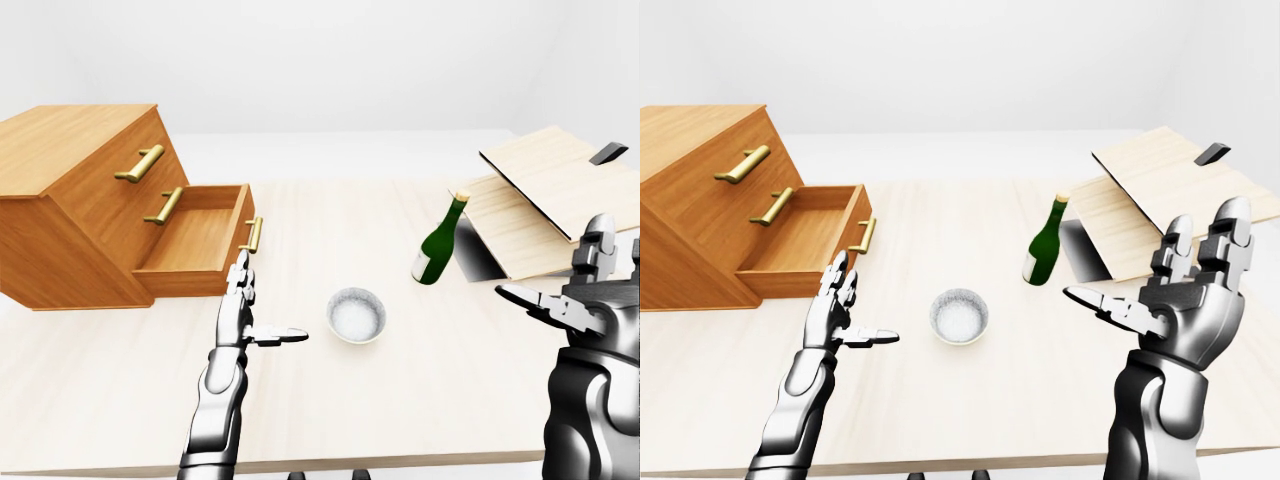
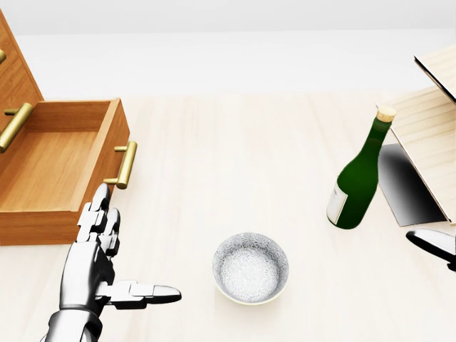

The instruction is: Close the bottom drawer of the cabinet.

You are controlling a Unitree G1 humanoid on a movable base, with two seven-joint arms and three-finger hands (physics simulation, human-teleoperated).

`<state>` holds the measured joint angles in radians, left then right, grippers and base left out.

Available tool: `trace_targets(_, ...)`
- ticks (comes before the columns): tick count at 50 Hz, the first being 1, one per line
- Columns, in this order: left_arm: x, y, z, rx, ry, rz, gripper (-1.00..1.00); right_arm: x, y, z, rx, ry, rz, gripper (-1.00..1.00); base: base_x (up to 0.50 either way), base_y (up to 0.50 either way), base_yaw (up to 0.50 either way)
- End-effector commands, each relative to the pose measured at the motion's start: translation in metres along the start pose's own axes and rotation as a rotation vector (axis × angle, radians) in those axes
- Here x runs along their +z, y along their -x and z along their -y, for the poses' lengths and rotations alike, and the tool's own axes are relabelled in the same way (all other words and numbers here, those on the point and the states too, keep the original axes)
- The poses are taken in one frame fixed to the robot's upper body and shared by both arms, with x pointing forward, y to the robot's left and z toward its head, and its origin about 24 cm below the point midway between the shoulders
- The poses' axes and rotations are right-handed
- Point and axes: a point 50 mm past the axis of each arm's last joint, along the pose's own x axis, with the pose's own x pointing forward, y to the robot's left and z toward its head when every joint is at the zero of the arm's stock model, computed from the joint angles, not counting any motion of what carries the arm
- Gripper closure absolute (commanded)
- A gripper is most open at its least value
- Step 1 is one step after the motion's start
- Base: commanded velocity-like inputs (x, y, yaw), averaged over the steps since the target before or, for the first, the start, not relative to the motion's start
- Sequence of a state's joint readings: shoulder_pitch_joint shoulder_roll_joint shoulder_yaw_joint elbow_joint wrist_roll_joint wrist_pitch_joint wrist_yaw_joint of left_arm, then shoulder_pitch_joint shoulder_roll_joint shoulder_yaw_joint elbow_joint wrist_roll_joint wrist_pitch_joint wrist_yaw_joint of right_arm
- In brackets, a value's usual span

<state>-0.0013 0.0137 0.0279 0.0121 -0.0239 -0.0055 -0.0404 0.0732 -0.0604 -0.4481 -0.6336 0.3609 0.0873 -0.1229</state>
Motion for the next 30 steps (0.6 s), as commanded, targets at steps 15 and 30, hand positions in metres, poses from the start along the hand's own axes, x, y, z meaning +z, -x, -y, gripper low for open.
trace_targets(15, -0.004, -0.001, -0.001, 0.004, -0.001, -0.007, -1.00, -0.002, 0.002, 0.002, -0.007, -0.002, -0.013, -1.00, 0.32, 0.00, 0.00)
trace_targets(30, -0.023, -0.061, -0.013, 0.093, -0.073, -0.136, -1.00, -0.007, 0.003, 0.000, 0.004, 0.001, -0.032, -1.00, 0.00, 0.00, 0.00)
